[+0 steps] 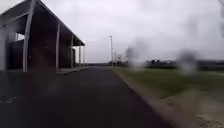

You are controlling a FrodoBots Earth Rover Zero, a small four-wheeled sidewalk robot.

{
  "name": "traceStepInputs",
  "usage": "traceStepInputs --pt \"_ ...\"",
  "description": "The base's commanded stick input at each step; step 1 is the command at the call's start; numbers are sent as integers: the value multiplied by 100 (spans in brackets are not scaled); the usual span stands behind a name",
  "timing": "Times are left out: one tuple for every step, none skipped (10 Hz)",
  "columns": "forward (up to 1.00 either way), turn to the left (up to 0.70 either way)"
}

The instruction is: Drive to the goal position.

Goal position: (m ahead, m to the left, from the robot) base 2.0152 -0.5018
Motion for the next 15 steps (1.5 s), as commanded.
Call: traceStepInputs --pt "100 0" --pt "100 0" --pt "100 0" --pt "100 0" --pt "100 0" --pt "100 0" --pt "100 0" --pt "100 0" --pt "100 0" --pt "100 0" --pt "100 0" --pt "100 0" --pt "100 0" --pt "100 0" --pt "100 3"
